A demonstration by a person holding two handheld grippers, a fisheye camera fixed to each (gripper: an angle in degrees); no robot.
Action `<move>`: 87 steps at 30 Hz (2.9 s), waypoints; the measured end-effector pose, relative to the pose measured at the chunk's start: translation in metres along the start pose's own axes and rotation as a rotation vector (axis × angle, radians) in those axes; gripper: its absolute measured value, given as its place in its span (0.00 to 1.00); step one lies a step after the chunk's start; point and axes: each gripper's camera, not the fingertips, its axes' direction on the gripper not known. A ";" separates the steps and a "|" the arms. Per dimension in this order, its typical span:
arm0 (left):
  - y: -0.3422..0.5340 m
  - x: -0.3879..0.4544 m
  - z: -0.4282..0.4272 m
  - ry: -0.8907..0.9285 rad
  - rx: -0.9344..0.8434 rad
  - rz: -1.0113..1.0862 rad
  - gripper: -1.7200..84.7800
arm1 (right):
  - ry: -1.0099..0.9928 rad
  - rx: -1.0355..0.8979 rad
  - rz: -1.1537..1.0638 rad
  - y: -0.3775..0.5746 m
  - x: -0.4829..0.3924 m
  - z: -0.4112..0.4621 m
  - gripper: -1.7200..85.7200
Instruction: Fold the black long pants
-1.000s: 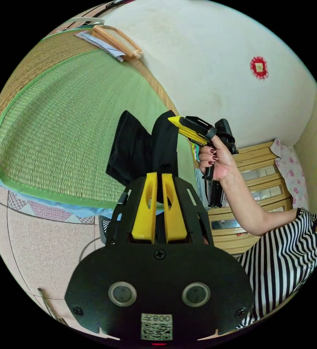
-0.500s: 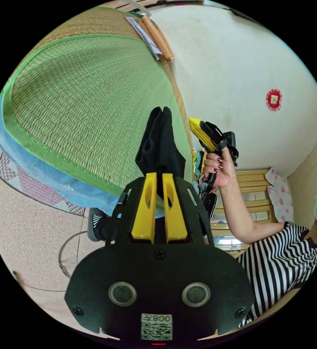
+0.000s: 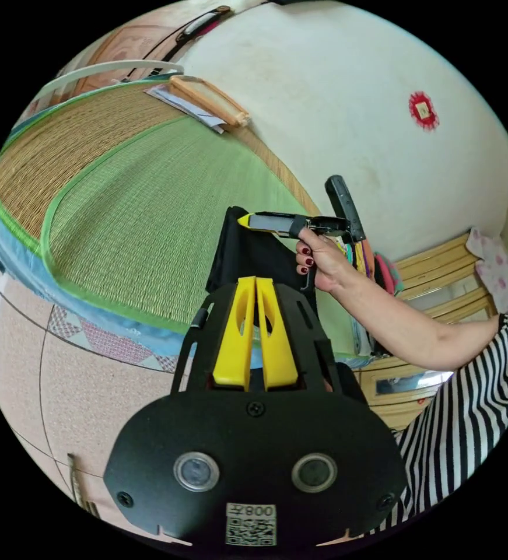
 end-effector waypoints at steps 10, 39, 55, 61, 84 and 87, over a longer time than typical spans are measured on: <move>-0.009 -0.004 0.030 -0.112 -0.092 0.029 0.02 | -0.101 0.003 -0.042 -0.003 0.000 -0.020 0.02; -0.016 0.062 0.048 -0.148 -0.169 0.127 0.02 | -0.150 0.151 0.261 0.158 0.128 0.016 0.02; -0.018 0.120 0.056 -0.218 -0.199 0.137 0.02 | -0.321 0.266 0.381 0.266 0.189 0.090 0.02; -0.021 0.118 0.063 -0.167 -0.185 0.014 0.02 | -0.415 -0.004 0.205 0.327 0.132 0.164 0.02; -0.018 0.194 0.131 0.016 -0.343 0.004 0.02 | -0.472 0.048 0.366 0.404 0.125 0.308 0.02; -0.019 0.211 0.155 0.054 -0.434 0.055 0.02 | -0.504 0.084 0.400 0.419 0.126 0.320 0.02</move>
